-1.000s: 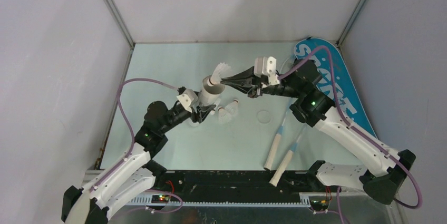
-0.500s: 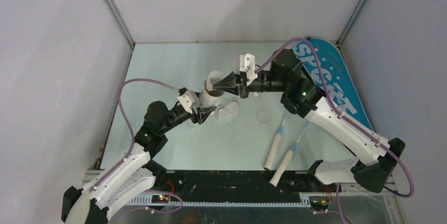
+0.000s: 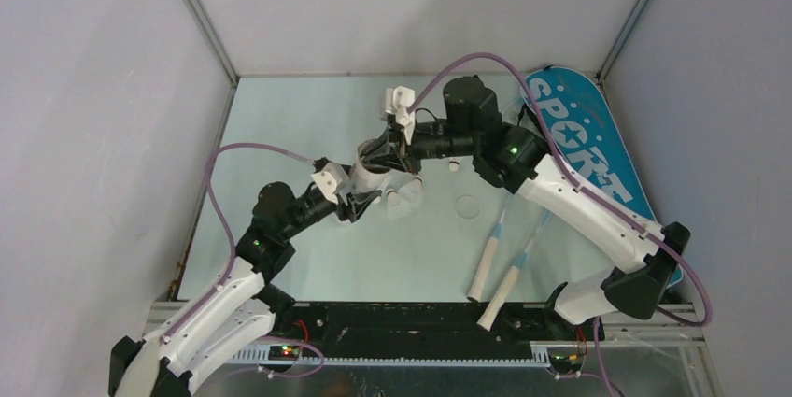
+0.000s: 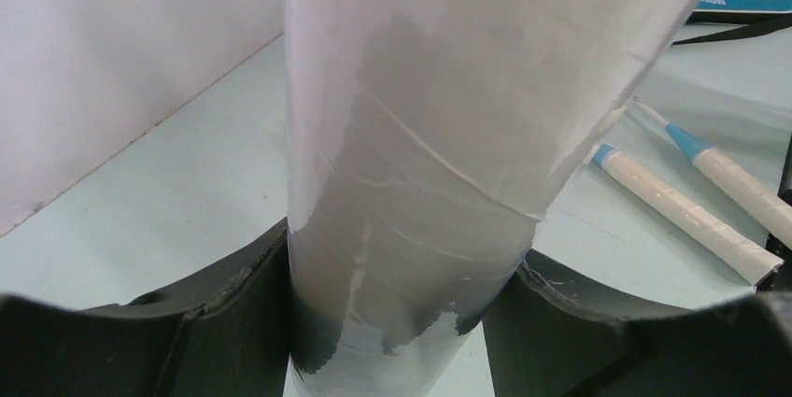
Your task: Pack up the badminton gear
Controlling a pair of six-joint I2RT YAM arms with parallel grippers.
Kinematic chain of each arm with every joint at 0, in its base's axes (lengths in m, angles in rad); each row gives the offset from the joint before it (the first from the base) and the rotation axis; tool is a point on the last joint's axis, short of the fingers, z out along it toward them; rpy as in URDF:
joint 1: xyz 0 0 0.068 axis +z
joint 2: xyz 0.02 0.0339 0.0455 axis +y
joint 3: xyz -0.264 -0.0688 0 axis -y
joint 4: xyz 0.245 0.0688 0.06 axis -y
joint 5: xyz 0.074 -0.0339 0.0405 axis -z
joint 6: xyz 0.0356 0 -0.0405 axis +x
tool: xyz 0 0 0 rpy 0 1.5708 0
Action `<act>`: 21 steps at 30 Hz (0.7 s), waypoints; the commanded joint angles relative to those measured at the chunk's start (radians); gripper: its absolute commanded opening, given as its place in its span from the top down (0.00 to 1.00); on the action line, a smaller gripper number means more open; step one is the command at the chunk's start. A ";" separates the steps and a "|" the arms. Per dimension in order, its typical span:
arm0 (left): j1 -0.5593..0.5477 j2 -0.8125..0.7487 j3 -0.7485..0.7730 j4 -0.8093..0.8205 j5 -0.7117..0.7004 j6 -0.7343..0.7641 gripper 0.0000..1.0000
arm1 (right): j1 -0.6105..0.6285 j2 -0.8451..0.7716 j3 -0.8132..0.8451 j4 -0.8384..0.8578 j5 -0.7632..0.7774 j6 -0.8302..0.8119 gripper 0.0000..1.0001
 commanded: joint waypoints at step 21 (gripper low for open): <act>0.002 -0.004 -0.032 -0.138 -0.007 -0.052 0.36 | 0.022 -0.113 0.174 -0.139 0.094 -0.082 0.12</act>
